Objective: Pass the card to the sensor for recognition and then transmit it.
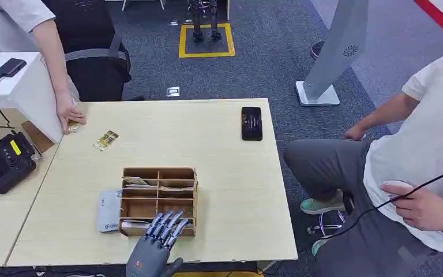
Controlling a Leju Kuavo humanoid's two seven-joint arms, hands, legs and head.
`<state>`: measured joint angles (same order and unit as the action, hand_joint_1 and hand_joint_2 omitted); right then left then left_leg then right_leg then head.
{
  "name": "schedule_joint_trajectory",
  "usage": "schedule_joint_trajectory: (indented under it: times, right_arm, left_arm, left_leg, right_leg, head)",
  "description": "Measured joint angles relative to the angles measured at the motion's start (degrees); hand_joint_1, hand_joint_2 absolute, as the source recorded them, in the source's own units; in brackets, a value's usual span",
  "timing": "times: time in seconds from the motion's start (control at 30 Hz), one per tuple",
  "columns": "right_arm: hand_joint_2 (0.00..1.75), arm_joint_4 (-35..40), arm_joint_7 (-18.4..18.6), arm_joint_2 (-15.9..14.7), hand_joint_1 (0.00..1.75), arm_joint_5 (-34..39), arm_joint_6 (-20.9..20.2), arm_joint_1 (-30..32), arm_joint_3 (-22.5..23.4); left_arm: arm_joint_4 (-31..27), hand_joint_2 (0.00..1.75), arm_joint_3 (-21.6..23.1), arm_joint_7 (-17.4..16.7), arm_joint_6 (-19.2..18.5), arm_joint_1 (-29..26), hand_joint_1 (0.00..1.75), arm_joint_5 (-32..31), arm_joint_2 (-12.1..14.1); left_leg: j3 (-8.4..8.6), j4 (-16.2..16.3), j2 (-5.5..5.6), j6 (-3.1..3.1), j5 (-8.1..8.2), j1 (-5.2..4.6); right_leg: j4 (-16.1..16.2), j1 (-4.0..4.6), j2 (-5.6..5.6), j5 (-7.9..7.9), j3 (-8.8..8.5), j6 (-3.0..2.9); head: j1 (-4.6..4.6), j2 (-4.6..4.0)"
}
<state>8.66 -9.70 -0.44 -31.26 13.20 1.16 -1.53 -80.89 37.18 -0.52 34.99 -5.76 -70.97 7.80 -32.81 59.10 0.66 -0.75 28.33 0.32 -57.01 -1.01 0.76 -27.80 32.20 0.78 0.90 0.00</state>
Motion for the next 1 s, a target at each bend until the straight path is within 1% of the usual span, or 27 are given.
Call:
schedule_joint_trajectory:
  times: [0.17,0.23,0.3,0.33,0.43,0.63,1.0]
  right_arm:
    - [1.75,0.0,0.11,0.0,0.0,0.0,0.02,0.01,0.0]
    - [1.75,0.0,0.15,0.0,0.0,-0.02,0.0,0.01,0.0]
    - [1.75,0.0,0.17,0.0,0.0,-0.11,0.0,0.01,0.0]
    - [1.75,0.0,0.17,0.0,0.0,-0.13,0.0,0.0,0.0]
    - [1.75,0.0,0.18,0.0,0.0,-0.13,0.0,0.01,0.0]
    - [1.75,0.0,0.33,0.02,0.0,-0.35,0.0,0.01,0.0]
    - [1.75,0.0,0.37,0.02,0.0,-0.35,0.0,0.01,0.0]
  left_arm:
    - [-0.02,1.75,0.0,0.24,0.63,-0.05,0.0,-0.87,-0.07]
    - [-0.02,1.75,0.0,-0.5,1.0,-0.05,0.0,-2.62,-0.07]
    - [0.0,1.75,0.0,-2.62,1.64,-0.04,0.0,-5.18,-0.31]
    - [0.0,1.75,0.0,-3.17,1.79,-0.04,0.0,-5.7,-0.33]
    - [0.0,1.75,0.0,-3.21,1.81,-0.04,0.0,-5.81,-0.33]
    - [0.28,1.75,0.0,-6.52,1.81,0.0,0.0,-10.92,-0.33]
    - [1.64,1.75,-0.02,-7.83,1.79,0.05,0.0,-11.76,-0.35]
  left_leg:
    - [0.0,0.0,0.0,0.0,0.0,0.0]
    - [0.0,0.0,0.0,0.0,0.0,0.0]
    - [0.0,0.0,0.0,0.0,0.0,0.0]
    - [0.0,0.0,0.0,0.0,0.0,0.0]
    - [0.0,0.0,0.0,0.0,0.0,0.0]
    - [0.0,0.0,0.0,0.0,0.0,0.0]
    - [0.0,0.0,0.0,0.0,0.0,0.0]
  right_leg:
    - [0.0,0.0,0.0,0.0,0.0,0.0]
    - [0.0,0.0,0.0,0.0,0.0,0.0]
    - [0.0,0.0,0.0,0.0,0.0,0.0]
    - [0.0,0.0,0.0,0.0,0.0,0.0]
    - [0.0,0.0,0.0,0.0,0.0,0.0]
    - [0.0,0.0,0.0,0.0,0.0,0.0]
    - [0.0,0.0,0.0,0.0,0.0,0.0]
  head:
    - [0.0,0.0]
    - [0.0,0.0]
    - [0.0,0.0]
    - [0.0,0.0]
    - [0.0,0.0]
    - [0.0,0.0]
    - [0.0,0.0]
